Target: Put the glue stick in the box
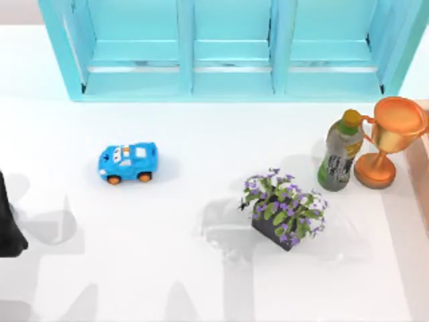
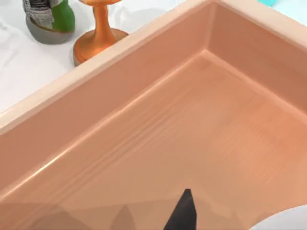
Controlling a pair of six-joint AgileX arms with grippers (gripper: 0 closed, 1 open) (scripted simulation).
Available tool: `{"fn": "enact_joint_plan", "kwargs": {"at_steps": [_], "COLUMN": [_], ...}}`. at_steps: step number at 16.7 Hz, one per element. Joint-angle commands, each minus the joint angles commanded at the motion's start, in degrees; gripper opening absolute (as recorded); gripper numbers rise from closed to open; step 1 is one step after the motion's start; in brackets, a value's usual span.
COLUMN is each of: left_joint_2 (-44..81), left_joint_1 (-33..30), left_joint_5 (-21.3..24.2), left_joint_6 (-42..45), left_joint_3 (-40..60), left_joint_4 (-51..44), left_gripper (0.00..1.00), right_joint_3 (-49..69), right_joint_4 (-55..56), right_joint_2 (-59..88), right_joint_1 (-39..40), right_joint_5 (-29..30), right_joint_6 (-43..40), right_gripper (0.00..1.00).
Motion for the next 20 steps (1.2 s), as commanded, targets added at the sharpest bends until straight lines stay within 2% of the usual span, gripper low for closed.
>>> {"fn": "enact_joint_plan", "kwargs": {"at_steps": [10,20], "left_joint_2": [0.0,0.0], "left_joint_1": [0.0,0.0], "left_joint_5": [0.0,0.0], "left_joint_6": [0.0,0.0], "left_joint_3": [0.0,0.0], "left_joint_4": [0.0,0.0], "left_gripper": [1.0,1.0], "right_joint_3": [-1.4,-10.1], "right_joint_4": [0.7,22.7], "right_joint_2": [-0.4,0.9], "right_joint_1": [-0.1,7.4], "right_joint_5": [-0.7,-0.9], "right_joint_6": [0.0,15.6], "right_gripper": [0.0,0.0]}}
